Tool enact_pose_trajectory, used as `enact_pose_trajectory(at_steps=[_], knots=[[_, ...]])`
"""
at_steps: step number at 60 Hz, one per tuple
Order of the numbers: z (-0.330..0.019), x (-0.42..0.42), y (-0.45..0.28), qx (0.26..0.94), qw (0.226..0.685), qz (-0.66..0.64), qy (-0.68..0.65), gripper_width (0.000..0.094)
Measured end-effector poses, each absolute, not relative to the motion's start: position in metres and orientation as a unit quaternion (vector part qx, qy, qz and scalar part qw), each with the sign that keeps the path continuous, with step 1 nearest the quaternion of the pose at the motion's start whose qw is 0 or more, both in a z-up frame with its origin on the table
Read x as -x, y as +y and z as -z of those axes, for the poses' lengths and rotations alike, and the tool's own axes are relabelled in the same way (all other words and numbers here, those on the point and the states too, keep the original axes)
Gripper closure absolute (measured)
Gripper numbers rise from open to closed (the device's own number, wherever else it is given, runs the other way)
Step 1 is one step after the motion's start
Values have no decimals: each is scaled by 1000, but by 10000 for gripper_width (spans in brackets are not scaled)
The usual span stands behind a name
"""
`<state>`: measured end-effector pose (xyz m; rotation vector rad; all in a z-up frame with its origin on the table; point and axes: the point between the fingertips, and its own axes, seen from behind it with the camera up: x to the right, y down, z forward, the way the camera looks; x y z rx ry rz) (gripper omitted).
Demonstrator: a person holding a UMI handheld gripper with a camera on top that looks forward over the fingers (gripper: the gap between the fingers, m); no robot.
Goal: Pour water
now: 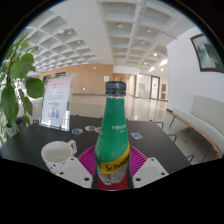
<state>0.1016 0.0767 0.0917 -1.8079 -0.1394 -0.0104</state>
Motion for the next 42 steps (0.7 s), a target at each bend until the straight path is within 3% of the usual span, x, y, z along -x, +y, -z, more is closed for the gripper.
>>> enact_pose_trajectory(at_steps=[5, 9, 16, 17, 21, 24, 29, 42], knots=[[-65, -112, 73, 800, 596, 18, -56, 527], [-68, -113, 73, 792, 608, 12, -44, 518], [-65, -115, 73, 800, 598, 9, -37, 374], [-63, -115, 71, 806, 591, 11, -36, 351], [-62, -114, 61, 818, 575, 7, -31, 60], [-67, -114, 53, 820, 571, 9, -27, 105], [-82, -117, 31, 821, 570, 23, -24, 66], [-116, -114, -58, 828, 559, 45, -22, 78]])
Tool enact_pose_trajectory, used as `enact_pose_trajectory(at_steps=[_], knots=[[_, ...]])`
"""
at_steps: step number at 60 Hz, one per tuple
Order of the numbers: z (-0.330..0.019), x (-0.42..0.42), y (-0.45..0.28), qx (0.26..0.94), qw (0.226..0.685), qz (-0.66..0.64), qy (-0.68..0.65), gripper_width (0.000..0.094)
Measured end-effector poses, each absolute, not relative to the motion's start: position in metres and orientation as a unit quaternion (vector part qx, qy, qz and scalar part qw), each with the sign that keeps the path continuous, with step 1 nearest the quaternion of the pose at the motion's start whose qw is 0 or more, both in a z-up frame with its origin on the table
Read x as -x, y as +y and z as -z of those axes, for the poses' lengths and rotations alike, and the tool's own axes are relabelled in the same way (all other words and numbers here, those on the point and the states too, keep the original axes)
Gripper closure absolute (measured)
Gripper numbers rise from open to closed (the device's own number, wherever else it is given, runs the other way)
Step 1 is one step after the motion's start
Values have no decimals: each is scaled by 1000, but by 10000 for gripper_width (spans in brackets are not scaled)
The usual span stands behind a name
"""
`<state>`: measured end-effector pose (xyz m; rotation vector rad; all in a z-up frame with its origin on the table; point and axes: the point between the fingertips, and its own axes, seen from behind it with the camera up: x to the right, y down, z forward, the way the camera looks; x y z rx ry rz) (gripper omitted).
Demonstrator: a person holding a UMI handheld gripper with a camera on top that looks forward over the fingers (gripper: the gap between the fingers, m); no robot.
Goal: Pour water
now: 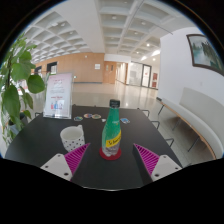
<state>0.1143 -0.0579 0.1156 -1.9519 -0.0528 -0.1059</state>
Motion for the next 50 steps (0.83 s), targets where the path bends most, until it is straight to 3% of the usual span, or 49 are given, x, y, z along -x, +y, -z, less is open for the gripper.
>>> enact_pose_trajectory(at_steps=[25, 50], knots=[[-153, -97, -215, 821, 569, 41, 0, 76], [-163, -93, -251, 816, 576, 53, -14, 78]])
